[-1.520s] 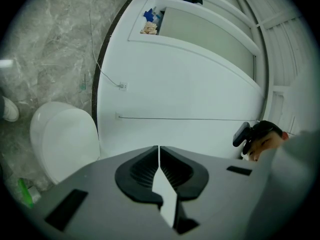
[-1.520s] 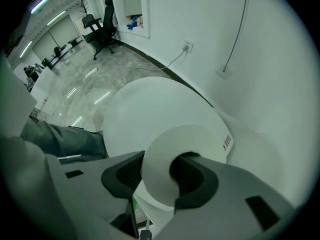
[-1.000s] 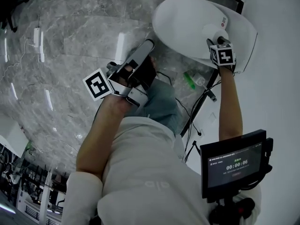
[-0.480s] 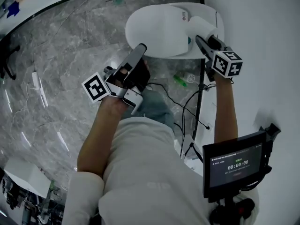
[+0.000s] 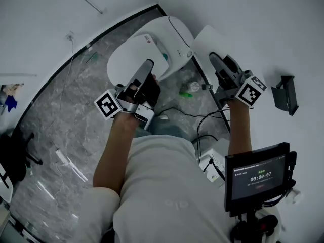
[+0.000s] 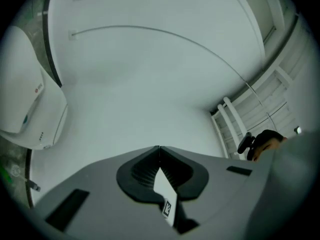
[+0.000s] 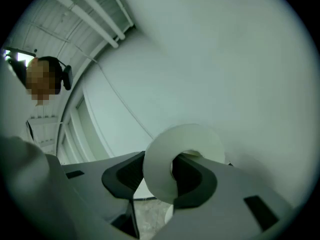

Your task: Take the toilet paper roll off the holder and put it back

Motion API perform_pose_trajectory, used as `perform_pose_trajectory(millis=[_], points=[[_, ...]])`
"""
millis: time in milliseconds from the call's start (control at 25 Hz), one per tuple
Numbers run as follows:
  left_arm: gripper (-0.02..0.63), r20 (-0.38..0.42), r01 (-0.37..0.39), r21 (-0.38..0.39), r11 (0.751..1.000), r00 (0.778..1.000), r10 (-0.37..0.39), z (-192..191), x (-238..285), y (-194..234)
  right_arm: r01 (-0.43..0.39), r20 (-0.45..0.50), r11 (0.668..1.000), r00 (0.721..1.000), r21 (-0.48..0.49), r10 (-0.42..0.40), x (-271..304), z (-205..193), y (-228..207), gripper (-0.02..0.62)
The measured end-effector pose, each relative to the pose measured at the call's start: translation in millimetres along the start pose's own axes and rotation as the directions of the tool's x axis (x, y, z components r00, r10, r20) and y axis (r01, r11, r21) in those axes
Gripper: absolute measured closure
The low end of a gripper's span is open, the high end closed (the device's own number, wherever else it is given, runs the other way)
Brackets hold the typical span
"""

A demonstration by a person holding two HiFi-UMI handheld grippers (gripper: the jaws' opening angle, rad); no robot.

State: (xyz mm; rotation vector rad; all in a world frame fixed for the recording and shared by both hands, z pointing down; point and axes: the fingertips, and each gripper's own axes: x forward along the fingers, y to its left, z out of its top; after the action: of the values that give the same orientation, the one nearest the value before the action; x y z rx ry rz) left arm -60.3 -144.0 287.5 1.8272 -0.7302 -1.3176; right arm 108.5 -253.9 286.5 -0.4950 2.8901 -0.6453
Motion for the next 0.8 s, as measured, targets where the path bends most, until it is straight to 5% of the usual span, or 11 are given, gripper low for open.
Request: perform_pose_trajectory(millis=[80, 160, 240, 400, 800], points=[[0.6, -0.026, 0.011, 0.0, 1.0, 1.0, -0.011, 0, 5, -1, -0.007, 0.073, 0.999, 0.997, 0.042, 0.004, -16, 2, 6, 0.428], [0.6, 0.083, -0.027, 0.017, 1.0, 0.996, 0.025, 14, -36, 5, -0.106, 0.045, 0.987, 0.994, 0.122, 0.101, 5, -27, 20, 0.428], [0.6, 0.212, -0.102, 0.031, 0.994, 0.973, 0.094, 31, -95, 7, -0.224, 0.016, 0.944, 0.974, 0.242, 0.227, 34, -69, 43, 0.428], [0.6, 0.234, -0.18, 0.048, 0.982, 0.958, 0.164, 48, -137, 0, -0.354, 0.146, 0.842, 0.935, 0.407, 0.322, 46, -100, 78, 0.428], [0.6, 0.338, -0.103, 0.028, 0.994, 0.937, 0.088, 43, -150, 2, -0.53, 0.279, 0.725, 0.848, 0.44, 0.45, 37, -89, 111, 0.428]])
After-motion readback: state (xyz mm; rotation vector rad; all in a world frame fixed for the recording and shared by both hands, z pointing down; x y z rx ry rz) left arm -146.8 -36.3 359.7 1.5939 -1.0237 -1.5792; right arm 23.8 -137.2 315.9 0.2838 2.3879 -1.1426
